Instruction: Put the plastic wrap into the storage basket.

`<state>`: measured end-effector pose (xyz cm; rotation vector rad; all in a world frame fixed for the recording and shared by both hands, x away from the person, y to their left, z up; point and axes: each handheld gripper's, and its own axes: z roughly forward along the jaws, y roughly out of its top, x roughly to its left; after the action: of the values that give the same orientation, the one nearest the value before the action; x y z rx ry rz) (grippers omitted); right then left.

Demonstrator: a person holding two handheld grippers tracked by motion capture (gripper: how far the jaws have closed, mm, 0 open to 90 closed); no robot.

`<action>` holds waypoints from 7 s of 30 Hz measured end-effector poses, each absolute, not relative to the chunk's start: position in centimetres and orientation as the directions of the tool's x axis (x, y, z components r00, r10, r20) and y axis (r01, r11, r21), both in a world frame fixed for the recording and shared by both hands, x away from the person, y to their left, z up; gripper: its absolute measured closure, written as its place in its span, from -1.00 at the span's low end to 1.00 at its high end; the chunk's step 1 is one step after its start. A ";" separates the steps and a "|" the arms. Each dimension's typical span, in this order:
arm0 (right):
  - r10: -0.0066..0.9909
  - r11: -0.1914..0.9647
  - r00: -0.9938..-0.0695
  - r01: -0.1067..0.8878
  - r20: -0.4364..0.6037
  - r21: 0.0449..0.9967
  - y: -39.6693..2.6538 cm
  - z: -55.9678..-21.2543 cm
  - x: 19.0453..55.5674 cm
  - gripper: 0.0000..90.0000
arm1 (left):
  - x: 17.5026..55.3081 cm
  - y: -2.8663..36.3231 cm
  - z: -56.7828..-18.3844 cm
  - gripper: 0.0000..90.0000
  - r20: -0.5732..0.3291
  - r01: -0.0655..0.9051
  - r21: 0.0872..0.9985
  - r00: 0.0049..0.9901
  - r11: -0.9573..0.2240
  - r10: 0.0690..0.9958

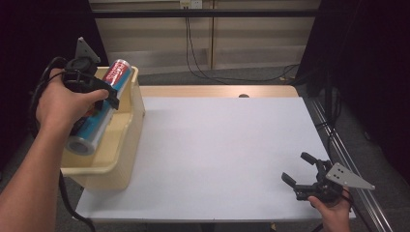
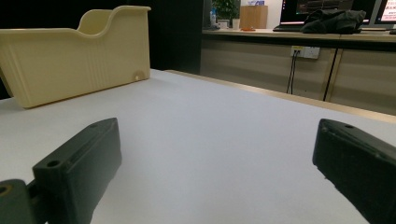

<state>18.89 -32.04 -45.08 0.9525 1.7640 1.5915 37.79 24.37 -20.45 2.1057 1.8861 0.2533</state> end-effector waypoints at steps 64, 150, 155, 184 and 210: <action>0.813 0.047 -0.581 0.132 0.039 0.990 -31.9 -45.2 18.9 -0.98 | 36.4 27.9 -28.2 -0.29 -0.086 0.981 0.184 0.074 -0.057 0.994; 0.807 0.058 -0.590 0.122 0.025 0.991 -31.8 -45.0 18.8 -0.97 | 37.5 16.2 -26.9 -0.63 -0.222 0.905 0.343 0.340 -0.253 0.914; 0.806 0.060 -0.592 0.122 0.024 0.991 -31.8 -45.0 18.8 -0.98 | 37.5 15.6 -27.9 -0.69 -0.217 0.896 0.352 0.359 -0.271 0.908; 0.803 0.066 -0.595 0.124 0.021 0.990 -31.7 -45.1 18.9 -0.97 | 36.7 13.0 -33.0 -0.85 -0.197 0.867 0.344 0.441 -0.359 0.876; 0.800 0.069 -0.599 0.123 0.019 0.990 -31.6 -45.1 18.9 -0.97 | 34.2 12.3 -37.7 -0.85 -0.179 0.771 0.519 0.521 -0.370 0.835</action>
<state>18.86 -31.64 -45.05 0.9170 1.7957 1.5756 34.17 12.33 -37.75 2.2130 1.3034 0.1525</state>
